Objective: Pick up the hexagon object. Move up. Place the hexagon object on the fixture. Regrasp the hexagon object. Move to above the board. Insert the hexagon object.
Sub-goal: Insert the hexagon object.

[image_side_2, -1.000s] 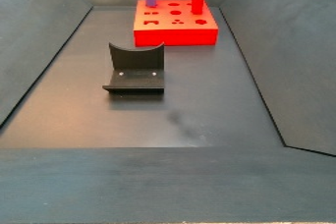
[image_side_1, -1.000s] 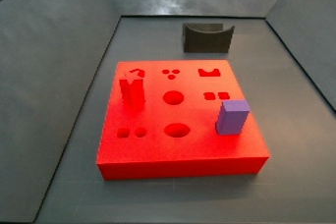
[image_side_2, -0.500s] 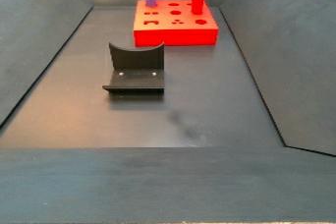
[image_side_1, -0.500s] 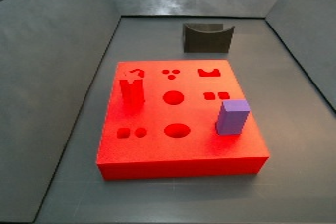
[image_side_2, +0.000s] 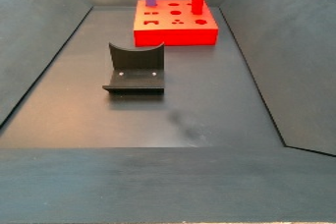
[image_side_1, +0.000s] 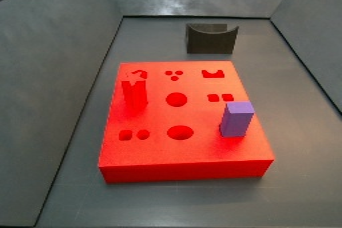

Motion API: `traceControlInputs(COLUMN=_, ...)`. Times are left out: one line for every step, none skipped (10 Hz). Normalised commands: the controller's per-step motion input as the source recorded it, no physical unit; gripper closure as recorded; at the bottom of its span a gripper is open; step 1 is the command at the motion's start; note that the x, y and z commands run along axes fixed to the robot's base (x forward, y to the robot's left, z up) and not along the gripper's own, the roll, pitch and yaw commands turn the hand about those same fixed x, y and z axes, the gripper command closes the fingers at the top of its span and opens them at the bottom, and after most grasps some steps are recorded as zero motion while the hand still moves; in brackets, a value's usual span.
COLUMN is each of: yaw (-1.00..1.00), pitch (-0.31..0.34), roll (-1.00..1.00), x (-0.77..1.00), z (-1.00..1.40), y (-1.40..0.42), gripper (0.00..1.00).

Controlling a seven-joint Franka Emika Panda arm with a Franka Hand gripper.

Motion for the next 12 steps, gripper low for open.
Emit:
traceControlInputs(yaw=-0.23, pitch=-0.067, roll=-0.08, x=-0.61, z=-0.39, y=0.35, gripper=1.00)
traceControlInputs(yaw=-0.22, pitch=-0.159, roll=-0.15, x=-0.51, z=-0.55, y=0.34, gripper=1.00)
traceControlInputs(yaw=-0.17, pitch=-0.284, roll=-0.19, x=-0.29, z=-0.52, y=0.24, gripper=1.00)
traceControlInputs(yaw=-0.26, pitch=-0.300, roll=-0.22, x=-0.27, z=-0.46, y=0.00, gripper=1.00)
traceControlInputs(yaw=-0.48, pitch=-0.247, roll=-0.23, x=-0.57, z=-0.55, y=-0.02, gripper=1.00)
traceControlInputs(yaw=-0.46, pitch=-0.156, roll=-0.18, x=-0.71, z=-0.79, y=0.00, gripper=1.00)
traceControlInputs(yaw=-0.43, pitch=-0.134, roll=-0.15, x=-0.71, z=-0.87, y=0.07, gripper=1.00)
traceControlInputs(yaw=-0.35, pitch=-0.093, roll=-0.14, x=-0.67, z=-0.96, y=0.16, gripper=1.00)
traceControlInputs(yaw=-0.48, pitch=-0.091, roll=-0.13, x=-0.45, z=-0.90, y=0.10, gripper=1.00)
traceControlInputs(yaw=-0.58, pitch=-0.089, roll=-0.13, x=-0.03, z=-0.79, y=0.00, gripper=1.00)
traceControlInputs(yaw=-0.62, pitch=0.000, roll=-0.14, x=0.29, z=-0.70, y=0.00, gripper=1.00)
traceControlInputs(yaw=-0.61, pitch=0.000, roll=-0.16, x=0.35, z=-0.55, y=0.00, gripper=1.00)
